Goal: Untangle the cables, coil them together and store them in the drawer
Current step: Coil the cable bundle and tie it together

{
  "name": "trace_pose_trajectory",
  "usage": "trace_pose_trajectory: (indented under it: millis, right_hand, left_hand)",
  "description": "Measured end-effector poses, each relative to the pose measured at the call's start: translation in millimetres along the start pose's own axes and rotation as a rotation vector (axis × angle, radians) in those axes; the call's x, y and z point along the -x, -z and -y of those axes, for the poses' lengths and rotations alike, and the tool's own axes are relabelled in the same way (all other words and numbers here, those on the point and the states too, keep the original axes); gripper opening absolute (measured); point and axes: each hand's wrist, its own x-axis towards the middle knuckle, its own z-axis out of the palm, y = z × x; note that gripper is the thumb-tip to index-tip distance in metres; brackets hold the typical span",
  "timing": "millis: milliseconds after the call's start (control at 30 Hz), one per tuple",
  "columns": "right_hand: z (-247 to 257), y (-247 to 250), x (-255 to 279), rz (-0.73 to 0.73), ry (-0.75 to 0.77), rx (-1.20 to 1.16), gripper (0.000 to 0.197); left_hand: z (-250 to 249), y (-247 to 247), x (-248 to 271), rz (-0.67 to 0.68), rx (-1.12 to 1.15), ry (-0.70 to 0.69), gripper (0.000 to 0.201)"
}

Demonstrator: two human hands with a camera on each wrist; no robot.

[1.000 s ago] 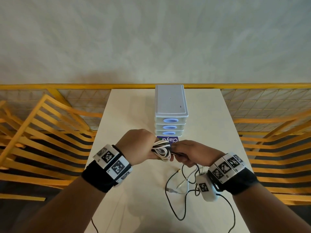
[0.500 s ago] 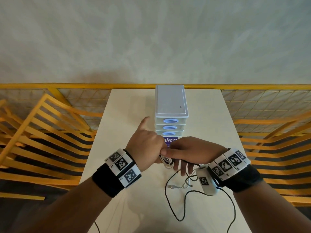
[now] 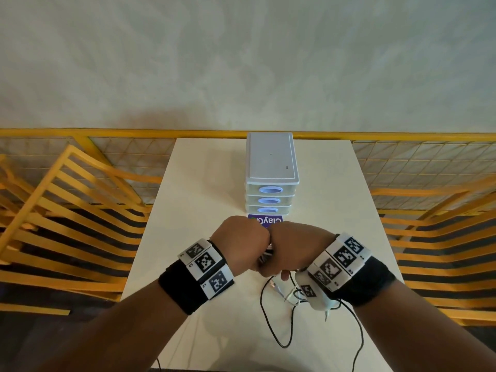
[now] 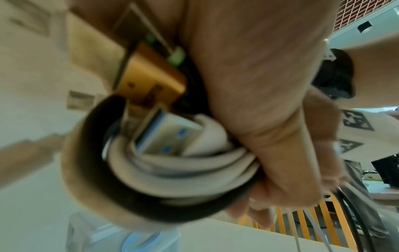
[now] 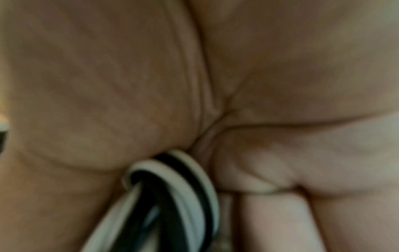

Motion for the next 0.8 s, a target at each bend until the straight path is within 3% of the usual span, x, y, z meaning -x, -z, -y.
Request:
trace_pose_trajectory:
  millis: [167,333,500,567,633,733,800]
  right_hand:
    - [-5.6,-8.7,-3.3,-0.051,0.054,0.011,0.026]
    - [-8.3,-13.3,-5.7,-0.076,0.086,0.05,0.036]
    - [-16.7,-7.9,-3.0,-0.061,0.095,-0.059,0.029]
    - [-24.2,-1.1,1.0,-0.055,0.053,-0.204,0.019]
    - [-31.3,6.3,6.0,-0.091,0.023,-0.347,0.016]
    - [-39.2,15.7,10.2,-0.182,0.062,-0.511,0.021]
    - [-38.8,20.1,11.4,-0.221,0.125,-0.541,0.029]
  left_hand:
    - [-2.2,-4.6,3.0,-0.009,0.105,0.07,0.019]
    - [3.3,-1.2,7.5,-0.046,0.135,0.196,0.027]
    - [29.5,-3.7,16.0,-0.276,0.295,0.144,0.089]
    - [40.7,-2.8,25.3,-0.392,0.449,0.142,0.116]
    - [50.0,-3.7,34.8,-0.47,0.702,0.248,0.132]
    - [58.9,-13.6,36.8,-0.438,1.102,0.41,0.128]
    - [53.4,-21.7,30.3,-0.329,1.319,0.375,0.119]
